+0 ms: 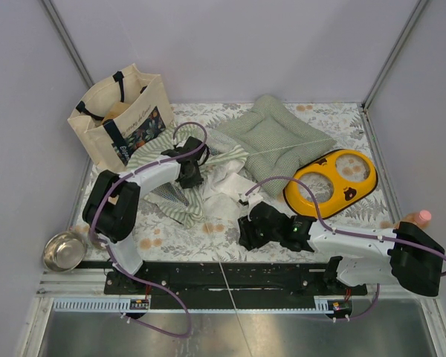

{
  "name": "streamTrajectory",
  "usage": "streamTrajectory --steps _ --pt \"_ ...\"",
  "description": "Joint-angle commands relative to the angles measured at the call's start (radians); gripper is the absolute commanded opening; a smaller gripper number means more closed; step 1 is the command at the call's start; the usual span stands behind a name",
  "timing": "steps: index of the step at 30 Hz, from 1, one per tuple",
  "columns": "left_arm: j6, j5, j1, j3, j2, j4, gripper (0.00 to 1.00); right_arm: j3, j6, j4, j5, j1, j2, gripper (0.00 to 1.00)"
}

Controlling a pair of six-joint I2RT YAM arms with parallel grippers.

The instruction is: Set up the pet tent

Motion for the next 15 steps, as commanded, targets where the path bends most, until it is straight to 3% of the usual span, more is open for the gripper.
streamTrajectory --steps 1,4,15 --pt "0.028 -0.053 0.001 0.030 0.023 -0.022 0.22 0.029 0.014 -0.042 0.039 0.010 -0.033 0.48" --pt "0.048 -0.038 0.001 0.037 0.020 -0.019 0.00 0.036 0.020 -0.079 0.053 0.008 -0.057 0.48" --pt "0.137 0.043 -0.032 0.127 -0.071 0.012 0.00 0.016 0.050 -0.188 0.143 0.010 -0.218 0.49"
